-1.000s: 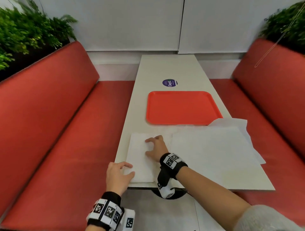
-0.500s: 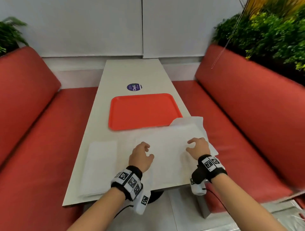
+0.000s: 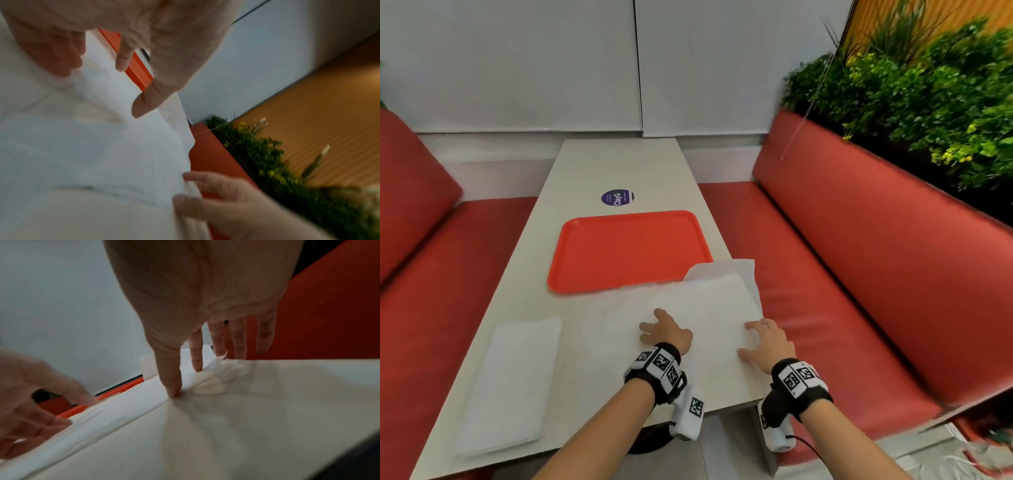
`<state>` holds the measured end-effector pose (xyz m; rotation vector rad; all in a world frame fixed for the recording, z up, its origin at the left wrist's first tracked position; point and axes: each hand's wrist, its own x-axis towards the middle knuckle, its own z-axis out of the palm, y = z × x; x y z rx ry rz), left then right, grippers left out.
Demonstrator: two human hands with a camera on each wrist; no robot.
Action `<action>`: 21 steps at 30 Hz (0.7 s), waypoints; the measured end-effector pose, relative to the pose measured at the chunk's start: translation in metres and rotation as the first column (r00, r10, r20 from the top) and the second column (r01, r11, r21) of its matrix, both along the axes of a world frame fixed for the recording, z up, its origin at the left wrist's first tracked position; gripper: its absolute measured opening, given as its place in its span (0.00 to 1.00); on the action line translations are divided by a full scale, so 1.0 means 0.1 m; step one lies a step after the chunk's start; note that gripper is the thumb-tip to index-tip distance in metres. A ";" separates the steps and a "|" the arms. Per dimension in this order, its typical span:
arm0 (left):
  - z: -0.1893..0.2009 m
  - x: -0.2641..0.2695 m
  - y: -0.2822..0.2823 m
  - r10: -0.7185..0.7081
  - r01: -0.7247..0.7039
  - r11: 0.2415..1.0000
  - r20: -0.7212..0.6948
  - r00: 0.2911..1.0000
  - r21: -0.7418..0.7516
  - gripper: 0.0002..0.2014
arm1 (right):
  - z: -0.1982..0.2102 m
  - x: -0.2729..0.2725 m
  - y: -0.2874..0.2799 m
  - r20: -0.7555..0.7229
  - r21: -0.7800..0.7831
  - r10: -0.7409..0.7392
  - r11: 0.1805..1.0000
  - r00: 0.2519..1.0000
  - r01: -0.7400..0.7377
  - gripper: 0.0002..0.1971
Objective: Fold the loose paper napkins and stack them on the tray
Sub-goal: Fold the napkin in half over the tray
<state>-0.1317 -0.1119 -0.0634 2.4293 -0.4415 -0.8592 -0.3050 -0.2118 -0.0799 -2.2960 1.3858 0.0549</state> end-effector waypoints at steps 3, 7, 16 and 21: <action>-0.09 -0.09 -0.09 0.016 -0.016 1.000 0.030 0.999 -0.005 0.36 | 0.04 0.01 0.01 -0.057 -0.042 0.036 0.998 0.998 -0.039 0.30; -0.20 -0.08 -0.17 0.012 -0.010 0.996 0.026 1.000 -0.085 0.35 | 0.07 0.02 -0.01 -0.093 -0.075 0.059 0.995 0.994 -0.066 0.31; -0.13 0.06 -0.07 -0.073 0.048 0.879 -0.035 0.997 -0.474 0.16 | 0.07 0.04 -0.05 -0.138 -0.100 0.085 0.990 0.987 -0.099 0.31; 0.18 0.08 0.01 -0.215 0.149 0.788 -0.039 0.976 -0.598 0.20 | 0.17 0.06 -0.12 -0.102 -0.078 0.061 0.995 0.993 -0.069 0.34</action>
